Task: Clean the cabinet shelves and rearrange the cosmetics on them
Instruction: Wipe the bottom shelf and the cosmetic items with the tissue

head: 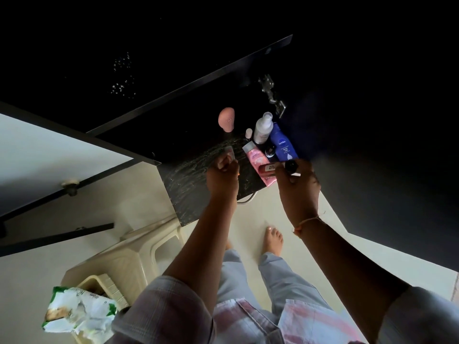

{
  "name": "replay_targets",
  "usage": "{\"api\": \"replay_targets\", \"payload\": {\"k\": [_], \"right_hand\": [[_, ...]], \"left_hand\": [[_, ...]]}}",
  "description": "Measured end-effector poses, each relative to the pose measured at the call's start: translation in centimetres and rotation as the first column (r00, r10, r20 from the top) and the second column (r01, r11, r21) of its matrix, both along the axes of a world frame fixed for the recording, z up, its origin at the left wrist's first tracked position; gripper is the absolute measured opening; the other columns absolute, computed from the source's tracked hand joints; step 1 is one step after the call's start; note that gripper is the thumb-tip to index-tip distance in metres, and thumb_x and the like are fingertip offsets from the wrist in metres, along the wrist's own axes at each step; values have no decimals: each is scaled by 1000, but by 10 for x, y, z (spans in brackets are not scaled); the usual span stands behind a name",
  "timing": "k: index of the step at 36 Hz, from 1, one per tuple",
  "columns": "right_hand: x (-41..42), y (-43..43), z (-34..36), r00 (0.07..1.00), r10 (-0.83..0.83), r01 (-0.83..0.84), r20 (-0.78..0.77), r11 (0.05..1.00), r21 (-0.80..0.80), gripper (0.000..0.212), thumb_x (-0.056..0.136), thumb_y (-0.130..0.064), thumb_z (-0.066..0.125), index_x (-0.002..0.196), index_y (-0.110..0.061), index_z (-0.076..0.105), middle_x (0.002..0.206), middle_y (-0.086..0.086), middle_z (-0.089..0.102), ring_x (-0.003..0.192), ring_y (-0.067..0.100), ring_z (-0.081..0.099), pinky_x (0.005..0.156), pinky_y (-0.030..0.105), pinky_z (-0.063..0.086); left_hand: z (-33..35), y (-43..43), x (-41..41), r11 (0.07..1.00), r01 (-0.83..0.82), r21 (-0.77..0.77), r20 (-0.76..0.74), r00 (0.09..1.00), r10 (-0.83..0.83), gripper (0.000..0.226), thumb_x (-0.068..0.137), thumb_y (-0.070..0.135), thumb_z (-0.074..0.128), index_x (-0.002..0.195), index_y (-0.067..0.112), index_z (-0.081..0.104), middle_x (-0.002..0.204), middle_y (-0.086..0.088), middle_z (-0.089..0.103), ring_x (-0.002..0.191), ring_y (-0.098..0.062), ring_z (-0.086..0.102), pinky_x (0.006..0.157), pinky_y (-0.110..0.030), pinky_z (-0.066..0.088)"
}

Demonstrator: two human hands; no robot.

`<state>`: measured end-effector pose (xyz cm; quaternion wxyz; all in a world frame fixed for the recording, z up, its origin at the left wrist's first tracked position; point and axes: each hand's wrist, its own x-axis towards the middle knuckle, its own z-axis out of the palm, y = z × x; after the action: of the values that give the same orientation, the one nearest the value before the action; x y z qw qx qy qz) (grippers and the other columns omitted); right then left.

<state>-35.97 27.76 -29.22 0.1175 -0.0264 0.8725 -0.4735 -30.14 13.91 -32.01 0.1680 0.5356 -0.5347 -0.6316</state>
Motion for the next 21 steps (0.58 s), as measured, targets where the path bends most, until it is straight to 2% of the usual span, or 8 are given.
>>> {"api": "replay_targets", "payload": {"k": [3,6,9,12,15,18,21], "right_hand": [[13,-11,-4,986,-13,21,165,999,-49,25,80,-44,68,95,-25,62,85,-11,69,73,11,69,72,43,59],[19,-31,-10,955,3,20,296,997,-73,28,71,-49,66,90,-27,65,82,-9,71,77,16,70,74,46,59],[22,-53,-10,953,84,-63,290,995,-82,23,76,-41,67,85,-20,65,75,-6,69,71,12,65,67,33,55],[23,-75,-6,957,86,-55,279,992,-117,21,78,-30,73,93,-16,67,83,-7,68,77,10,62,65,23,50],[23,-98,-17,943,84,-49,323,992,-115,32,72,-44,71,91,-19,67,80,-9,68,75,12,64,69,37,56],[21,-117,-30,927,45,3,373,992,-129,47,66,-61,63,88,-20,68,75,-5,70,70,19,68,65,47,58],[21,-132,-38,911,-20,78,412,989,-125,42,65,-64,60,73,-24,68,67,-4,69,66,25,68,64,52,58]], "left_hand": [[-1,-18,5,996,-48,-76,4,999,49,21,88,3,61,105,11,69,101,-5,73,87,-11,66,83,-29,52],[-6,-41,10,983,-10,-184,77,997,24,19,86,10,62,102,14,71,97,0,73,85,-10,65,82,-30,51],[-8,-63,8,948,91,-304,232,972,-19,19,86,16,66,104,20,72,93,9,72,86,-7,66,82,-29,52],[-4,-82,2,915,171,-365,324,945,-47,22,88,22,65,109,23,72,100,4,74,92,-11,68,80,-25,51],[-2,-96,-5,867,286,-408,358,924,-137,22,89,20,63,108,25,74,99,4,74,89,-9,67,71,-20,47],[-2,-103,-12,861,322,-393,339,922,-189,25,90,17,62,110,26,73,102,9,73,88,2,62,71,-10,47],[-5,-108,-17,863,324,-386,340,920,-194,25,90,17,61,111,25,73,103,9,72,92,2,62,69,-1,41]]}}
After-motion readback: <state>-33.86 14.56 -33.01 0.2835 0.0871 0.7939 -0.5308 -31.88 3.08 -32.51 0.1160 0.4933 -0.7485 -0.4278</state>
